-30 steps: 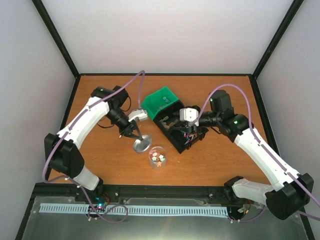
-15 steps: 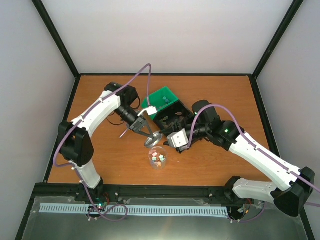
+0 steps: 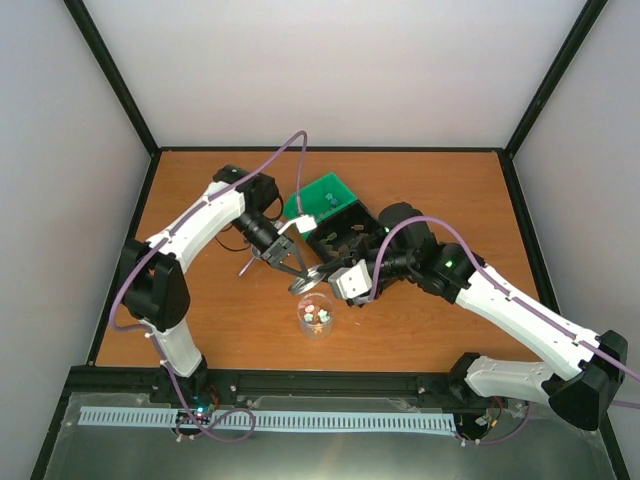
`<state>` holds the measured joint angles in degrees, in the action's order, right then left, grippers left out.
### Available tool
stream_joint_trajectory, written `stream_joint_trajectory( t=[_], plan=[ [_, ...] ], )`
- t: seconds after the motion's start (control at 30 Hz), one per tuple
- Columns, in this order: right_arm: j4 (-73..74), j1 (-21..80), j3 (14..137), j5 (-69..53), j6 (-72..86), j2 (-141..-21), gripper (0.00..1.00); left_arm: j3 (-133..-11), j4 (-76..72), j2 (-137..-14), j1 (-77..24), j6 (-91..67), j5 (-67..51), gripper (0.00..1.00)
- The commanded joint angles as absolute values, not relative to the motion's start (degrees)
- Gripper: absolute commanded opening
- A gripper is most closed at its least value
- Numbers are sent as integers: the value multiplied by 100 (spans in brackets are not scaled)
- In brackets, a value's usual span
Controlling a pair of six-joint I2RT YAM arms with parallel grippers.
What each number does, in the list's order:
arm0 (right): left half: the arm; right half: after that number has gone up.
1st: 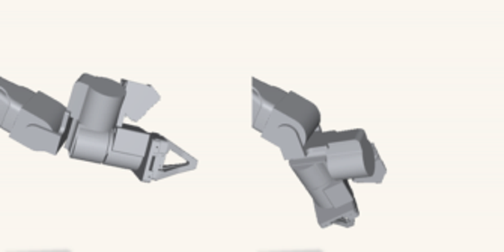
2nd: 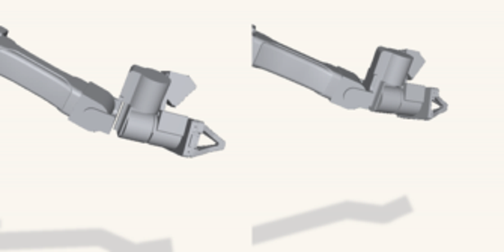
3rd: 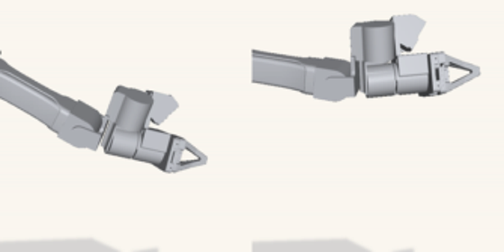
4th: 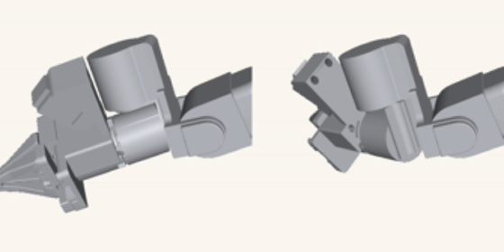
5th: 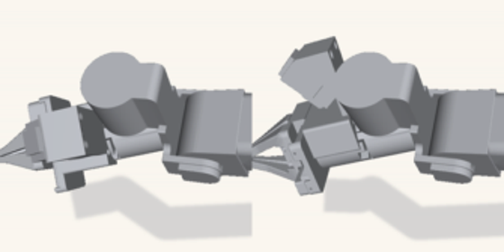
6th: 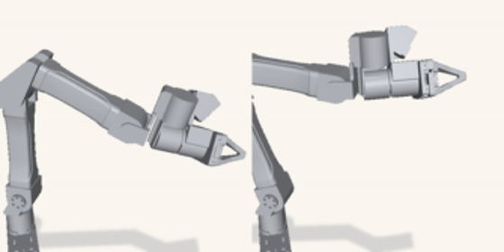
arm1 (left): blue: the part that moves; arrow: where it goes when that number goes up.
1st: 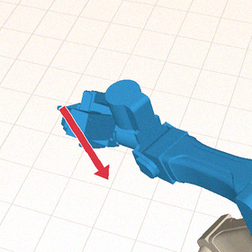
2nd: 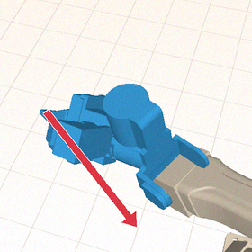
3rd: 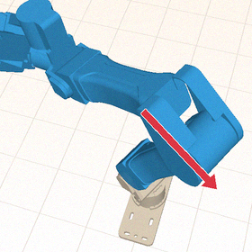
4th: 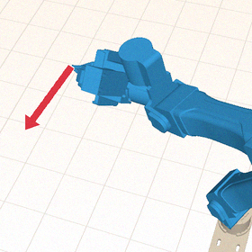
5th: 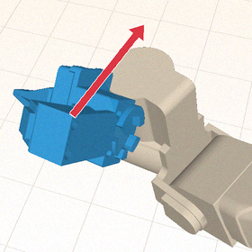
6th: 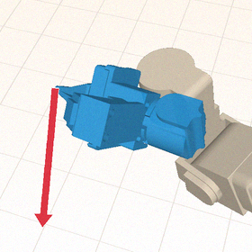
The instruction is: Pack the candies
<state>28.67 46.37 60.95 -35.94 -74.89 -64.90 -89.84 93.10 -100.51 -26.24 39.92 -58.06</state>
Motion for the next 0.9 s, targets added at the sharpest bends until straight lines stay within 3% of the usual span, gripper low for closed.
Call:
stream_joint_trajectory(
  t=[0.0, 0.07, 0.2, 0.37, 0.57, 0.87],
  plan=[
    [2818, 4727, 6134, -3456, -7475, -6505, 9, -9169, 9362, -10101, -2654, 3894, -5996, 2],
    [2820, 4728, 6148, -3426, -7381, -6504, 5, -9197, 9263, -10067, -2654, 3815, -5930, 11],
    [2851, 4719, 6140, -3386, -6950, -6474, 3, -9231, 8930, -9884, -2614, 3601, -5543, 37],
    [2833, 4646, 5958, -3528, -5941, -6354, 3, -8931, 7564, -9099, -1993, 2770, -4834, 56],
    [2674, 4483, 5844, -3856, -4473, -6301, 3, -8017, 5226, -7422, -1714, 1737, -3190, 97],
    [2321, 4152, 5806, -4964, -1508, -6606, 3, -6966, 4431, -5962, -1714, 1334, -1396, 100]
  ],
)
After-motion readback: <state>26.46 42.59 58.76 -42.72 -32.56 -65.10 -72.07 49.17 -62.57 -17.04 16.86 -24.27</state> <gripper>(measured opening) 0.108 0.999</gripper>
